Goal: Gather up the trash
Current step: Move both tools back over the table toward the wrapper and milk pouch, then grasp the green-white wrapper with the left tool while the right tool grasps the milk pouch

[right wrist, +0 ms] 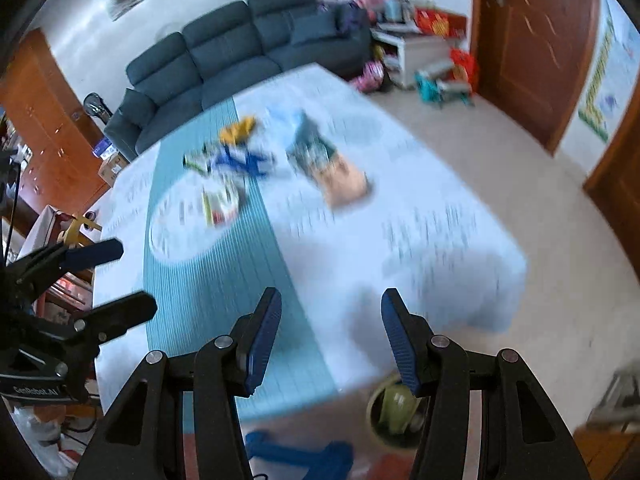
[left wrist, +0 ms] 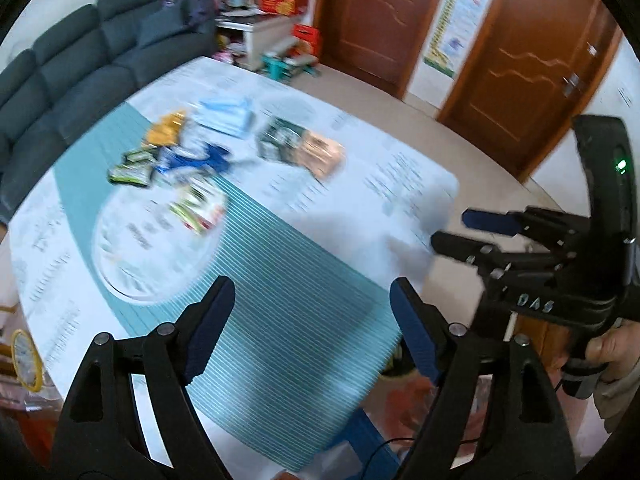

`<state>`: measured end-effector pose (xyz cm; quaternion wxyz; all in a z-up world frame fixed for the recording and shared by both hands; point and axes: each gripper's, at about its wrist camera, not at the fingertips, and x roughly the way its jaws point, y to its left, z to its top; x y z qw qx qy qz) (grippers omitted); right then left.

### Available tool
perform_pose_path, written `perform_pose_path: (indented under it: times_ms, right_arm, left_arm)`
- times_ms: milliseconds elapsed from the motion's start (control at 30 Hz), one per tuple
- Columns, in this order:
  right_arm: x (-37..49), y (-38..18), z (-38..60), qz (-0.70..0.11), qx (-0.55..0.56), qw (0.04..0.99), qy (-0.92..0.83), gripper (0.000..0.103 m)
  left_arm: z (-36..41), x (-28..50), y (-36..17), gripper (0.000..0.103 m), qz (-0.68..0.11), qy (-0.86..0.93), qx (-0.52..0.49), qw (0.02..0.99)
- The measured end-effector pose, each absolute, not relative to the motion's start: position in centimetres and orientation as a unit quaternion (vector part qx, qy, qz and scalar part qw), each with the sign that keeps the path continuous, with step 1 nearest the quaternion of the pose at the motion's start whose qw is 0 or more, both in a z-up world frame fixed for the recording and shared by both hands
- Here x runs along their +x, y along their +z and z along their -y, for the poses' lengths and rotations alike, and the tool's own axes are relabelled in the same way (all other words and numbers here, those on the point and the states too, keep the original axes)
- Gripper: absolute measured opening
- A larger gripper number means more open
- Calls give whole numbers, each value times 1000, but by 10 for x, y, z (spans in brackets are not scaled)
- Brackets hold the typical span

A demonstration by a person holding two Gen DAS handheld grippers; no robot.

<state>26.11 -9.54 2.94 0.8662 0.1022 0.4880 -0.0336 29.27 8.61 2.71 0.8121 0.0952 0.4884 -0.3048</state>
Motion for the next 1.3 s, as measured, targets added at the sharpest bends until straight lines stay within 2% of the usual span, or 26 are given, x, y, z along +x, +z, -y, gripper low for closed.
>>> perform_pose_path:
  times_ms: [133, 167, 233, 333, 433, 667, 733, 900, 1300]
  right_arm:
    - [320, 47, 104, -464, 93, 881, -17, 55]
    - [334, 48, 107, -463, 96, 881, -11, 62]
    - [365, 45, 115, -462, 109, 880, 2, 68]
    - [404, 32, 127, -472, 121, 873, 19, 68]
    - [436, 10, 135, -493, 109, 863, 19, 70]
    - [461, -42, 140, -523, 103, 846, 23, 72]
    - [468, -55, 139, -531, 96, 842, 23, 72]
    - [480, -83, 132, -543, 79, 836, 24, 72]
    - [491, -96, 117, -547, 63, 834, 40, 73]
  left_arm:
    - [-96, 333, 31, 82, -478, -256, 75, 837]
    - [-98, 342, 30, 82, -477, -244, 67, 842]
    - [-103, 363, 28, 84, -481, -216, 48, 849]
    - [-108, 390, 17, 93, -498, -183, 14, 847]
    - [-112, 414, -3, 95, -522, -154, -18, 839]
    - [-112, 456, -57, 97, -566, -94, -47, 818]
    - [-110, 465, -72, 101, -577, -86, -52, 810]
    - [-107, 480, -93, 101, -587, -58, -69, 805]
    - [-99, 498, -125, 102, -601, -7, -66, 796]
